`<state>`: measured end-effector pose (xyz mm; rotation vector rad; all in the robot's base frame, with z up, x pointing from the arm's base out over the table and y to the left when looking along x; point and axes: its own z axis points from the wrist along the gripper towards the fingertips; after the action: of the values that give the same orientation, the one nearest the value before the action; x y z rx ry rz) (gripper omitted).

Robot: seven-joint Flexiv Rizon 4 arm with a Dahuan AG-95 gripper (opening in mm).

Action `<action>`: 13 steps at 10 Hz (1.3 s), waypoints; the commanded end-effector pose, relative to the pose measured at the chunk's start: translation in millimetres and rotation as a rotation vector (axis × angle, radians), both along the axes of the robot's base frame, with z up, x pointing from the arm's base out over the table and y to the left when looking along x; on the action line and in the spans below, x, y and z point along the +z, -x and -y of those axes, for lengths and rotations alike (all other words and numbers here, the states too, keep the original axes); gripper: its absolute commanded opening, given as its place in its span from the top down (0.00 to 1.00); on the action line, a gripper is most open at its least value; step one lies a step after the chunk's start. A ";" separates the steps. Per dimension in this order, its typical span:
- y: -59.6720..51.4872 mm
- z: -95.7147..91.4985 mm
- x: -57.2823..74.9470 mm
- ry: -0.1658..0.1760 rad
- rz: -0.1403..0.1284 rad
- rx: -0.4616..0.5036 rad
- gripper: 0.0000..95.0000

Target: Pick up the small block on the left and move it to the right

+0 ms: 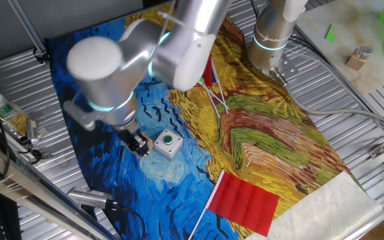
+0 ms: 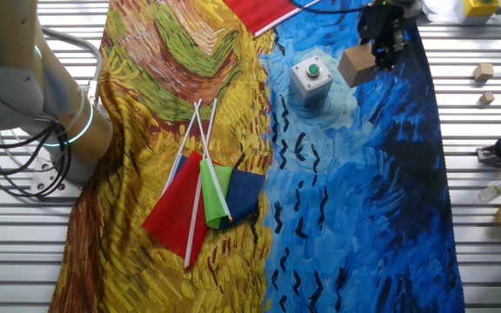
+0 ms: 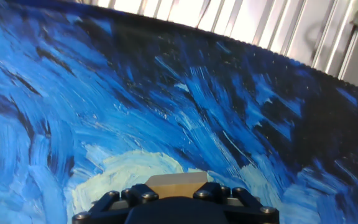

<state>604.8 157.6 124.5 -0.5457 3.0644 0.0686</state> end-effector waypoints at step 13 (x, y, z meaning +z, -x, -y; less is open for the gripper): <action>-2.3 -1.6 -0.5 0.005 -0.019 0.060 1.00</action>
<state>604.8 157.7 124.7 -0.6499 3.0533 0.0681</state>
